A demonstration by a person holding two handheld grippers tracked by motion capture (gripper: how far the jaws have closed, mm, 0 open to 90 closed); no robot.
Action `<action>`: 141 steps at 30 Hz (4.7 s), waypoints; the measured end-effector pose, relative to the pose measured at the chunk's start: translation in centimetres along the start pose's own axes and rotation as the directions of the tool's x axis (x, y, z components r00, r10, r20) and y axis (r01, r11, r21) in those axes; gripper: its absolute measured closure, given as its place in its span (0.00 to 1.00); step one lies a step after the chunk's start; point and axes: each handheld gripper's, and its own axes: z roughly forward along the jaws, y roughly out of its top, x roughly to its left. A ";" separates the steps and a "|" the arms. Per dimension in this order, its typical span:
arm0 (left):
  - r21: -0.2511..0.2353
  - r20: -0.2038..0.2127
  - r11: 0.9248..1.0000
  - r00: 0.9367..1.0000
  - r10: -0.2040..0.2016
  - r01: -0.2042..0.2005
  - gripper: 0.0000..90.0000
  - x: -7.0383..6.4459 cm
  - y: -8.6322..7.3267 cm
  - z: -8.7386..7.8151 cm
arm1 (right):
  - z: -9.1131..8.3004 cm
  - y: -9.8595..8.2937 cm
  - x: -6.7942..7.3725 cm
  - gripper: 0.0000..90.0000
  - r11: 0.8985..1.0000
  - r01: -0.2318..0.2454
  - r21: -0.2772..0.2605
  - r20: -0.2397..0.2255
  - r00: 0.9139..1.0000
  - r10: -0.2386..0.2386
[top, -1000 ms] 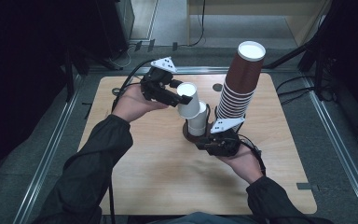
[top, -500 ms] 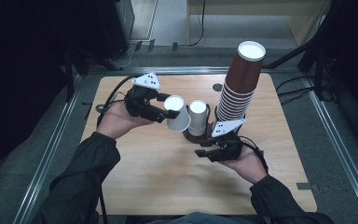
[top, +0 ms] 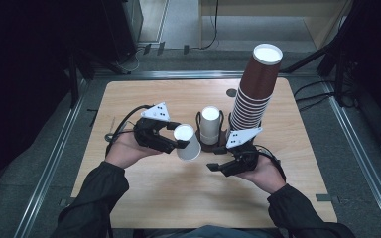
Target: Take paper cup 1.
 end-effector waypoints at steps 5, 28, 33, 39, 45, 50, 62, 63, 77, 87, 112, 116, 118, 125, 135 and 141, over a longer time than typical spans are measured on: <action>0.019 0.042 1.000 0.999 0.015 -0.016 0.39 -0.6 -0.5 1.8 | -0.2 -0.3 -0.1 0.30 0.999 -0.015 -0.030 0.000 1.000 0.015; 0.025 0.171 0.996 0.982 0.080 -0.086 0.39 -3.0 -0.4 6.0 | 0.5 -1.0 0.6 0.22 1.000 0.010 -0.004 -0.067 0.998 -0.010; 0.022 0.185 0.995 0.978 0.095 -0.101 0.39 -3.4 -0.4 6.2 | 1.3 -0.9 0.6 0.22 1.000 0.025 0.017 -0.073 0.997 -0.024; 0.019 0.194 0.996 0.977 0.087 -0.092 0.39 -3.5 -0.4 6.3 | 1.8 -0.6 0.6 0.23 0.999 0.036 0.013 -0.074 0.997 -0.035; 0.021 0.197 0.996 0.977 0.080 -0.086 0.39 -3.5 -0.5 6.4 | 1.9 -0.6 0.6 0.29 0.999 0.042 0.024 -0.078 0.996 -0.040; 0.013 0.213 0.999 0.976 0.037 -0.041 0.38 -3.1 -0.7 6.3 | 1.8 -0.6 0.6 0.32 0.999 0.045 0.026 -0.075 0.996 -0.043; -0.027 0.196 0.999 0.981 -0.013 0.018 0.15 -2.5 -1.4 5.4 | 0.8 -0.9 -0.2 0.33 1.000 0.020 0.001 -0.045 0.999 -0.020; -0.027 0.200 0.999 0.980 -0.018 0.024 0.14 -2.4 -1.7 5.4 | 0.5 -0.9 -0.3 0.33 1.000 0.012 -0.008 -0.045 0.999 -0.012; 0.007 0.204 0.998 0.977 -0.063 0.063 0.12 -2.6 -4.3 6.8 | -0.9 -0.8 -0.7 0.33 0.988 -0.026 -0.150 -0.074 0.997 0.015; 0.001 0.242 0.996 0.966 -0.090 0.093 0.12 -2.5 -4.9 8.1 | -0.6 -0.3 -0.3 0.33 0.974 -0.032 -0.224 -0.138 0.990 0.001; -0.038 0.260 0.995 0.963 -0.076 0.088 0.27 -2.8 -4.7 8.5 | 0.0 0.0 0.2 0.34 0.966 -0.034 -0.258 -0.155 0.988 -0.006; -0.034 0.252 0.995 0.965 -0.078 0.089 0.28 -2.7 -4.6 8.4 | 0.0 0.0 0.2 0.33 0.966 -0.038 -0.257 -0.149 0.989 -0.001; -0.027 0.247 0.995 0.966 -0.083 0.093 0.29 -2.6 -4.6 8.4 | -0.1 0.1 0.2 0.30 0.965 -0.045 -0.258 -0.145 0.989 0.007; -0.014 0.224 0.997 0.972 -0.072 0.077 0.31 -2.1 -4.6 7.7 | -0.5 0.2 -0.1 0.20 0.968 -0.060 -0.244 -0.108 0.994 0.035; 0.070 0.179 0.997 0.983 -0.047 0.035 0.32 -1.2 -4.5 6.5 | -0.8 -0.4 0.5 0.21 0.995 0.047 -0.093 -0.032 0.998 -0.050; 0.172 0.156 0.985 0.988 0.001 -0.029 0.33 -1.1 -4.5 6.8 | -0.7 -1.0 0.4 0.21 0.998 0.058 -0.020 -0.002 0.998 -0.058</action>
